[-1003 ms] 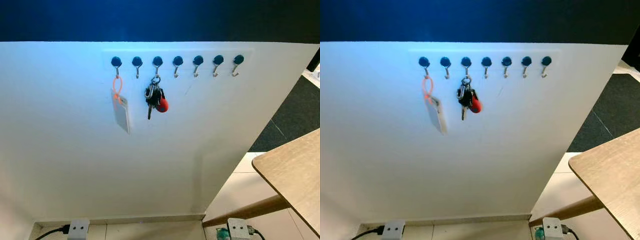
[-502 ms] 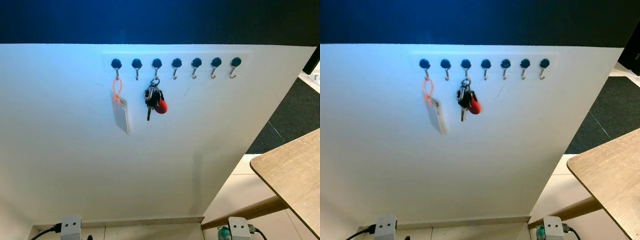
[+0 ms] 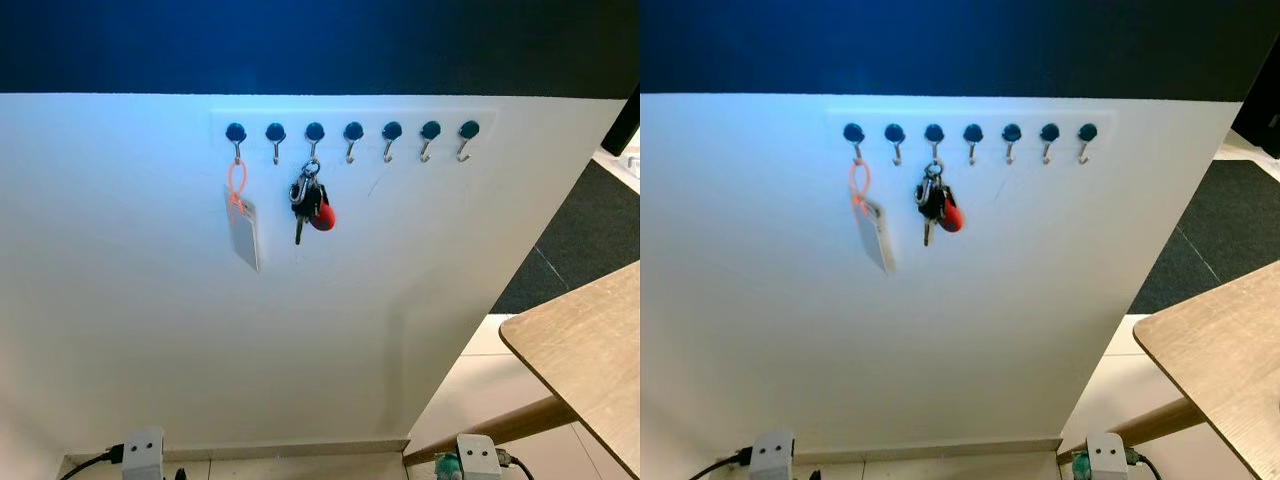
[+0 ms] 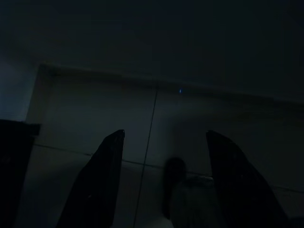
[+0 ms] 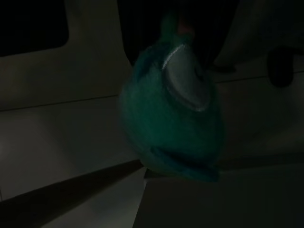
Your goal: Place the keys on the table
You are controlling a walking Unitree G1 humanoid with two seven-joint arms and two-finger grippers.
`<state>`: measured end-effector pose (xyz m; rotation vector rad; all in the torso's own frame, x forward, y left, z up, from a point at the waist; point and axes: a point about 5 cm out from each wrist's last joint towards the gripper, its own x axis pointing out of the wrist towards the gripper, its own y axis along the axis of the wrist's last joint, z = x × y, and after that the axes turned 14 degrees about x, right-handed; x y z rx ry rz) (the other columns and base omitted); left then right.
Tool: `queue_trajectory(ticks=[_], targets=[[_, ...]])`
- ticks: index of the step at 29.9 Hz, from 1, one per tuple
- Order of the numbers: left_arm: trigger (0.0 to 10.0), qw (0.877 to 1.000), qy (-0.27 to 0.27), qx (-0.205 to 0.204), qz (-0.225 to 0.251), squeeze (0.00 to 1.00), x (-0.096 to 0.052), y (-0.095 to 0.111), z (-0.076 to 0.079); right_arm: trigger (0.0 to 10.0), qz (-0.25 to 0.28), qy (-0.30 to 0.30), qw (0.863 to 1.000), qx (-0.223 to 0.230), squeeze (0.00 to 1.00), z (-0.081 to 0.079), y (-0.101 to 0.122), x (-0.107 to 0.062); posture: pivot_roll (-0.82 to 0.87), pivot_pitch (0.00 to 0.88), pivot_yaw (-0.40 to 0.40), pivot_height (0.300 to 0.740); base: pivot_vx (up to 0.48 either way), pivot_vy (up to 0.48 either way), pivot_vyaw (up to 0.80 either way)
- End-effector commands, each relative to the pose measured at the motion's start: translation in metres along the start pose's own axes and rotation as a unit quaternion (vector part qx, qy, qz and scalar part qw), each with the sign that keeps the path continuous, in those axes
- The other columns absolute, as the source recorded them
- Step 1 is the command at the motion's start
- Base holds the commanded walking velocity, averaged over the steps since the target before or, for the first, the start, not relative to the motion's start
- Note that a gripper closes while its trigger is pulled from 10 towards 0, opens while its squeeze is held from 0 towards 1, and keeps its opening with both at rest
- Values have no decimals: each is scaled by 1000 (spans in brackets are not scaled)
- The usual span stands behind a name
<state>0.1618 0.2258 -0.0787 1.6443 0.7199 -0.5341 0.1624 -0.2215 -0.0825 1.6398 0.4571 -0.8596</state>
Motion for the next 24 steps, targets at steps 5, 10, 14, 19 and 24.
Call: queue_trajectory(ticks=[5,10,14,19,24], targets=[[10000,1000,-3,10,-16,0,-1,-6,2,10000,-12,-5,1000,-9,0,5,-3,-1,22,8,-11,740,0,0,0],[10000,1000,-9,15,-12,0,-1,-4,3,10000,-6,-7,1000,-1,0,4,-1,-1,27,21,-6,740,0,0,0],[10000,1000,-1,14,-11,0,-3,-7,-4,10000,15,-31,999,23,0,13,5,-1,25,5,14,740,0,0,0],[10000,999,-7,34,-18,0,-5,-12,-7,10000,34,-46,994,94,0,26,13,-1,26,24,6,740,0,0,0],[10000,999,-37,27,-4,0,-4,-9,-1,10000,50,-42,995,79,0,30,21,-1,26,25,0,740,0,0,0]])
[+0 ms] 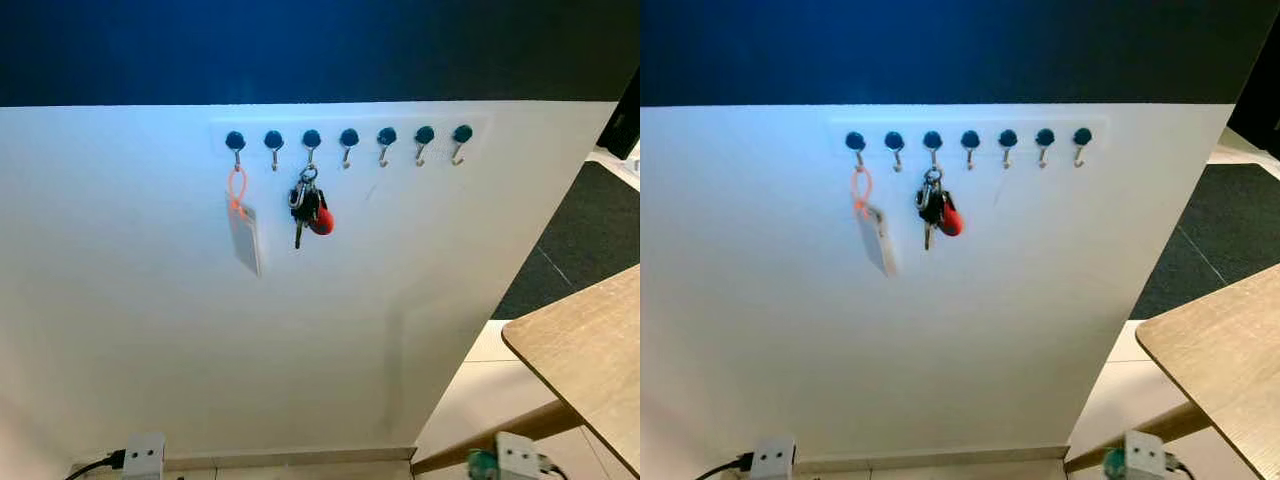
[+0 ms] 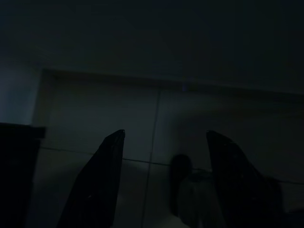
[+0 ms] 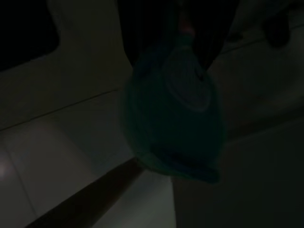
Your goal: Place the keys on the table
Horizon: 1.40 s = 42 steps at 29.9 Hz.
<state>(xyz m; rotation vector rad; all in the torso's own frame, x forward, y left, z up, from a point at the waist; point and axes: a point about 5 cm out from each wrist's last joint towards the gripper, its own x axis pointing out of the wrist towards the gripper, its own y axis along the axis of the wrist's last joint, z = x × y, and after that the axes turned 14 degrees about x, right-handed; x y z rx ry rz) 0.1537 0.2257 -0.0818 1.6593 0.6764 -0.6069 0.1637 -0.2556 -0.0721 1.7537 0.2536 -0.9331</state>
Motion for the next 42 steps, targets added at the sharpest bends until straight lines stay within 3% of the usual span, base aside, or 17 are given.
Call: queue_trajectory(ticks=[1,6,9,14,20,29,36,42], targets=[[10000,1000,-7,5,1,0,-1,-1,-1,10000,10,7,1000,-7,0,-2,4,1,26,25,0,740,0,0,0],[10000,1000,-15,18,0,0,1,1,7,10000,-13,3,1000,-7,0,-5,-3,1,32,20,-8,740,0,0,0],[10000,1000,-18,14,-1,0,1,1,10,10000,-35,28,999,3,0,-14,-11,0,33,24,-18,740,0,0,0],[10000,999,-27,27,-4,0,3,3,19,10000,-58,49,997,-34,0,-28,-22,-2,40,38,-34,740,0,0,0],[10000,999,-16,31,-10,0,2,2,20,10000,-70,62,995,-33,0,-42,-27,-2,35,29,-24,740,0,0,0],[10000,999,-22,39,-5,0,2,3,22,10000,-77,71,993,-49,0,-45,-27,-1,27,37,-23,740,0,0,0],[10000,999,-4,41,7,0,3,7,16,10000,-89,58,992,-62,0,-35,-31,-3,38,43,-28,740,0,0,0],[10000,999,1,35,11,0,3,8,16,10000,-94,62,991,-68,0,-35,-32,-3,58,41,-41,740,0,0,-800]])
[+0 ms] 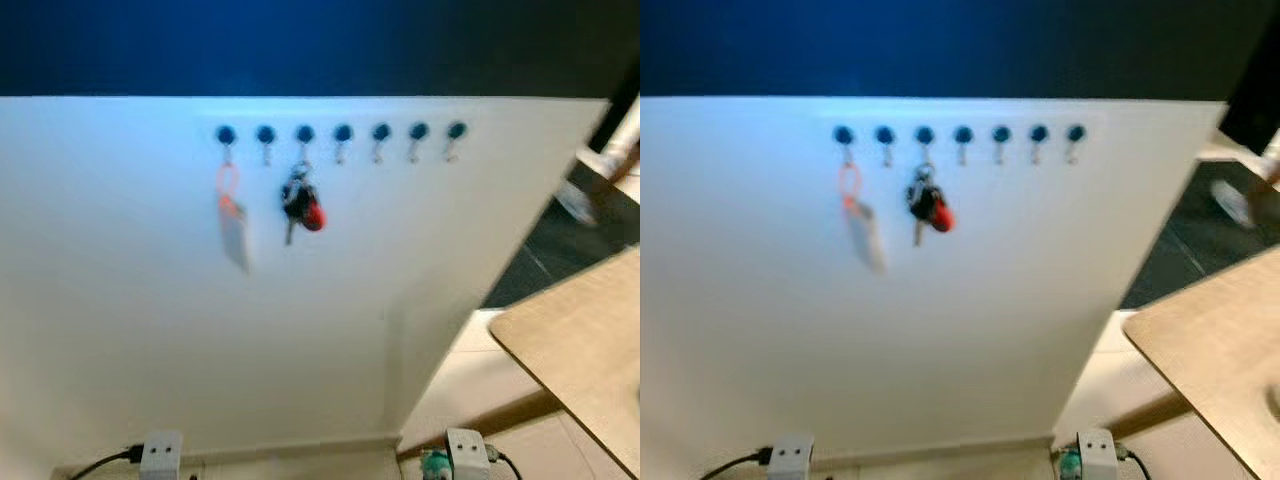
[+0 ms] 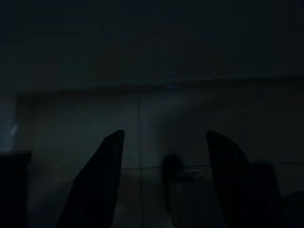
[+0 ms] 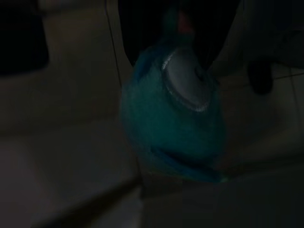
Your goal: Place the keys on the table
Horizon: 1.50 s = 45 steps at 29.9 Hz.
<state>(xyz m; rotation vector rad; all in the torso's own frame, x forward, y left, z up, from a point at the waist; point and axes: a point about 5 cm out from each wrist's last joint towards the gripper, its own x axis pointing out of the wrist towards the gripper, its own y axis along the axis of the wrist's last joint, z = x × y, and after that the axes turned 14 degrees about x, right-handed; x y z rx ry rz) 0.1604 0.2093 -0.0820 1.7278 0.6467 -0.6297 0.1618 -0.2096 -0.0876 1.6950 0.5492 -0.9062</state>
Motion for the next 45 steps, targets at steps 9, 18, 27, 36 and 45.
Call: queue_trajectory(ticks=[9,18,27,36,45], targets=[[10000,1000,14,-9,20,0,0,4,-1,10000,-2,10,1000,-6,0,-6,4,2,66,44,-46,740,0,0,-800],[10000,998,26,-19,48,0,-1,10,-6,10000,-4,17,1000,-21,0,-10,6,3,71,42,-49,740,0,0,-800],[10000,997,31,-31,59,0,-3,8,-5,10000,-6,17,1000,-25,0,-8,6,3,67,44,-57,740,0,0,-800],[10000,997,24,-44,63,0,-6,5,-1,10000,-9,19,999,-29,0,-10,4,3,71,47,-67,740,0,0,-800],[10000,998,7,-23,61,0,-9,-2,1,10000,-13,15,999,-28,0,-8,2,2,75,45,-73,740,0,0,-800]])
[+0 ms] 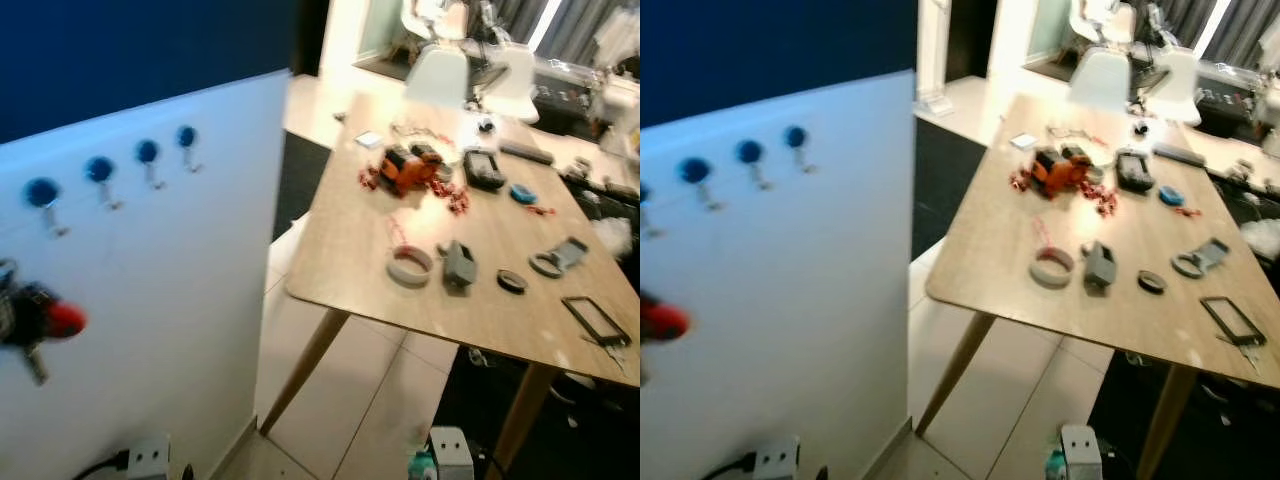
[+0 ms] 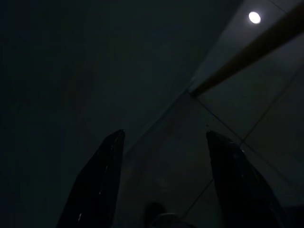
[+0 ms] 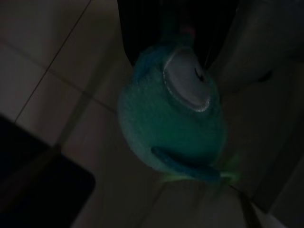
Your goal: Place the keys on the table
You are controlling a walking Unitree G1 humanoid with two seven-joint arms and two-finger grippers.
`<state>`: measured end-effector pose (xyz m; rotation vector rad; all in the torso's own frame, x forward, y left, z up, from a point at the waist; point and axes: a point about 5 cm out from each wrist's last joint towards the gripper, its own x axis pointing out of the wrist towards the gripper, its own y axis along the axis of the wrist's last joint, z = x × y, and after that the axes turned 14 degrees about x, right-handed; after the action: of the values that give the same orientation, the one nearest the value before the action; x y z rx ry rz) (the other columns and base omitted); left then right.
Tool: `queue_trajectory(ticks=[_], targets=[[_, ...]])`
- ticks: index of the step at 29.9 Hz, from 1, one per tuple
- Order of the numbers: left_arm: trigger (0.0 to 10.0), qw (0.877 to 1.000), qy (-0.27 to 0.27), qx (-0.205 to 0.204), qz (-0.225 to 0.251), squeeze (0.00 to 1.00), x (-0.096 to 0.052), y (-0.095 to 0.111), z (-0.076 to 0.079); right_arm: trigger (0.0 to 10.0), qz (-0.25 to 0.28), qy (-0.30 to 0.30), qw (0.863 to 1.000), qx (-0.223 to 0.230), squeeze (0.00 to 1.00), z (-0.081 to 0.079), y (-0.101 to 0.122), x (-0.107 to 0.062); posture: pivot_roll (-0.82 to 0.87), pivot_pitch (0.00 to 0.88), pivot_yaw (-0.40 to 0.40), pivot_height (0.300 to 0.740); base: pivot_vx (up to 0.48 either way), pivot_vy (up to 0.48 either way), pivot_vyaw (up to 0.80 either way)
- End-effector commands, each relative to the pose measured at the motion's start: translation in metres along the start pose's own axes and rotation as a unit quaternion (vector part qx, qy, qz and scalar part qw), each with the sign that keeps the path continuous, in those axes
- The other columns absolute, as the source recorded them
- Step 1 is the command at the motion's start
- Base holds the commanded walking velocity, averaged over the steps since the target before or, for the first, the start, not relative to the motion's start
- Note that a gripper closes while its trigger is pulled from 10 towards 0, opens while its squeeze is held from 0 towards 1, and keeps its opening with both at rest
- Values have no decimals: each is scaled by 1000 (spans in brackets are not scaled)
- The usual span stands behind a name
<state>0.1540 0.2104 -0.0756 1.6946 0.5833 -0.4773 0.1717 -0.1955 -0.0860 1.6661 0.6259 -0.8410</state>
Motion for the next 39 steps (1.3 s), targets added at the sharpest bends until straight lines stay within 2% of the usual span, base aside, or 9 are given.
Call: queue_trajectory(ticks=[1,19,22,27,39], targets=[[10000,1000,-15,19,-1,0,-2,-2,3,10000,-5,-17,1000,8,0,9,-3,-2,75,45,-73,740,0,0,-800],[10000,1000,-15,19,-3,0,-3,-5,4,10000,7,-33,999,8,0,16,0,-3,52,42,-60,740,0,0,-800],[10000,1000,0,-7,-14,0,-2,-6,2,10000,11,-26,1000,-10,0,16,3,-3,49,42,-56,740,0,0,0],[10000,1000,9,12,-24,0,0,-5,1,10000,13,-29,999,-12,0,17,6,-2,49,44,-56,740,0,-55,0],[10000,999,17,0,-37,0,3,-4,0,10000,16,-22,999,-24,0,14,8,-1,50,50,-54,740,0,-417,0]])
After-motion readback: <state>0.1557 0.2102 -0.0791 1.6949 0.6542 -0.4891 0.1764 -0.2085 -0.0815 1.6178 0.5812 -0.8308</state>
